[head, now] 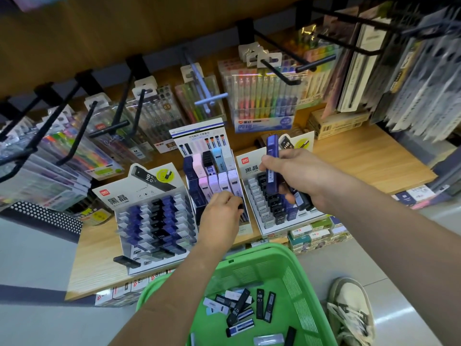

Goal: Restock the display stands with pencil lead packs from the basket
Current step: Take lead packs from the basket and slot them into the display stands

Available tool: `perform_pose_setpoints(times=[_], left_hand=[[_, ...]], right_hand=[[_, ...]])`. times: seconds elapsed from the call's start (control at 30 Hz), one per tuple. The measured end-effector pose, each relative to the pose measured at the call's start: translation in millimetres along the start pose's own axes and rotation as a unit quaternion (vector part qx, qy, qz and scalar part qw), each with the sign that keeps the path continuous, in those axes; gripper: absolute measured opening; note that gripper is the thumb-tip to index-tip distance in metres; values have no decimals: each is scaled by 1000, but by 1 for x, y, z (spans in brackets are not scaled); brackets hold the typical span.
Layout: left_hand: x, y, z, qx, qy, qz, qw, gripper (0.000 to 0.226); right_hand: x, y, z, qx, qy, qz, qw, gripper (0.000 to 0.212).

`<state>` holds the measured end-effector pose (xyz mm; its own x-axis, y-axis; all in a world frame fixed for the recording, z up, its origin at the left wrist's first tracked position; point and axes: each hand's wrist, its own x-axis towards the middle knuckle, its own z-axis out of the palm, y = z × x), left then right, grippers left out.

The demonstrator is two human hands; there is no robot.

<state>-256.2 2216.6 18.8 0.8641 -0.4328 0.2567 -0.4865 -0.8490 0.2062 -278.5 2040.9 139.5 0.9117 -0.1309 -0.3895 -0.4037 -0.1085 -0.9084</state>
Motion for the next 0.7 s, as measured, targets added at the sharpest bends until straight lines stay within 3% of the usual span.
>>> perform_pose_setpoints(times=[0.13,0.2,0.23,0.27,0.33,0.37,0.4,0.47,0.53,0.6,0.7], left_hand=[[6,5,-4,56,17,-12,998,20],[7,9,-12,-60,20,-75,995,14],[7,13,-19,-180,22,-141,973,15],[6,17,-28,-334,28,-212,918,14],[1,27,-49,-576,4,-298,761,8],[-2,31,-57,-634,-31,-303,711,20],[-7,34,-65,-660,-72,-298,686,32],[-14,38,-79,-655,-110,-281,693,41],[-16,32,-90,-627,-74,-292,719,32],[-15,19,-106,-627,-17,-307,716,23],[-18,-4,-133,-656,-6,-284,699,23]], right_hand=[[2,4,0,-6,-15,-8,1000,15],[3,4,0,5,-21,-8,1000,15],[4,4,0,14,-25,-5,1000,15],[4,4,0,23,-30,0,999,15],[4,4,3,33,-40,12,999,18],[3,5,5,36,-46,17,998,19],[3,5,8,41,-54,20,997,19],[0,4,14,66,-88,34,993,15],[-4,2,20,113,-154,55,980,9],[-10,-2,26,154,-236,68,957,4],[-15,-4,40,156,-333,84,926,30]])
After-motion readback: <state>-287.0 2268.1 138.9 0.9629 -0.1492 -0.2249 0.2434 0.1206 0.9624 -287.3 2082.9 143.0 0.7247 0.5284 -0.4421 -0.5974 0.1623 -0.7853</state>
